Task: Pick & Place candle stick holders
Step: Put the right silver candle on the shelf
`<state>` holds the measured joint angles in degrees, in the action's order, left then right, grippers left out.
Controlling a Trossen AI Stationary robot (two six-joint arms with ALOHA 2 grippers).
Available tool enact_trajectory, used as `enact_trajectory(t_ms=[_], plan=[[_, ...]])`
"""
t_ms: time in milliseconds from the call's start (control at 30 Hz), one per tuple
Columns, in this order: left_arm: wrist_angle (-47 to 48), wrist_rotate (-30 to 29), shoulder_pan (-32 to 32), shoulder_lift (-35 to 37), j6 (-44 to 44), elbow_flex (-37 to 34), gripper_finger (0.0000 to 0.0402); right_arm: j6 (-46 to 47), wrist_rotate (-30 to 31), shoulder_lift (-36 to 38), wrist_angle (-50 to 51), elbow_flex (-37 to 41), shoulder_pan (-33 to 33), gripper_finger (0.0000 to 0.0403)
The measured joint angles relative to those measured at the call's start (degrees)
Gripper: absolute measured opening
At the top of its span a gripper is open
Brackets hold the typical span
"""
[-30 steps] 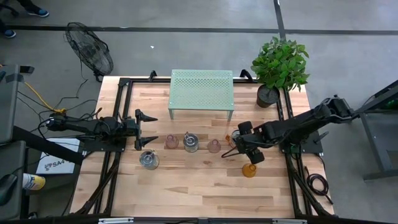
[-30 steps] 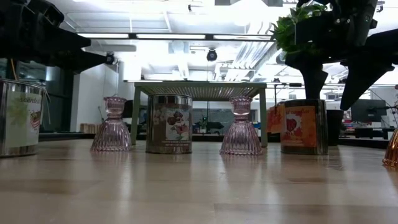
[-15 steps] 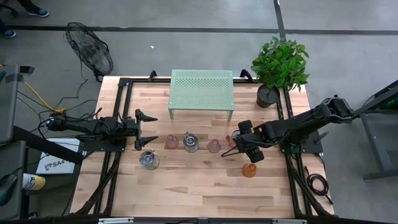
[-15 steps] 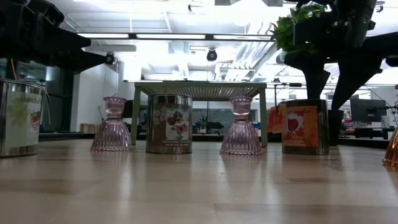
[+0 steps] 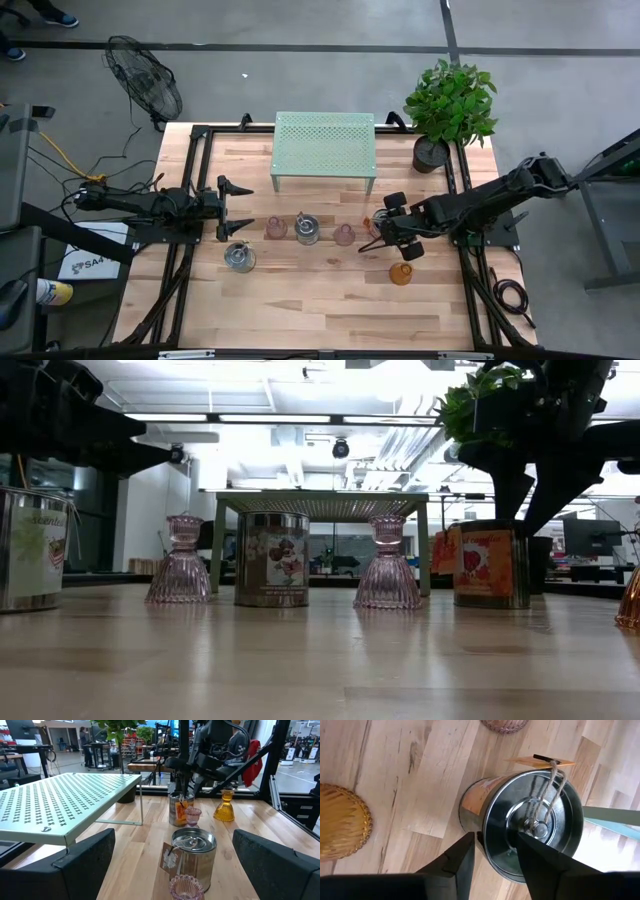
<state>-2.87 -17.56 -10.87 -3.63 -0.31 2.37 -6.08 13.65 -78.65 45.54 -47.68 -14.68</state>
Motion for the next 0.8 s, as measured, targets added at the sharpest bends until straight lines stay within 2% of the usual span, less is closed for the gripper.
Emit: enact_trajectory(t_ms=[267, 667, 800], plan=[[0.01, -0.20, -0.01, 0.01, 0.00, 0.00, 0.0399, -0.86, -1.61, 0.00, 0.05, 0.00, 0.04, 0.0116], [0.00, -0.20, 0.00, 0.00, -0.01, 0.00, 0.0399, -0.88, -1.55, -0.04, 0.03, 0.09, 0.02, 0.0110], [0.02, -0.17, -0.01, 0.01, -0.01, 0.00, 0.0399, -0.86, -1.62, -0.07, -0.44, 0.09, 0.00, 0.0086]])
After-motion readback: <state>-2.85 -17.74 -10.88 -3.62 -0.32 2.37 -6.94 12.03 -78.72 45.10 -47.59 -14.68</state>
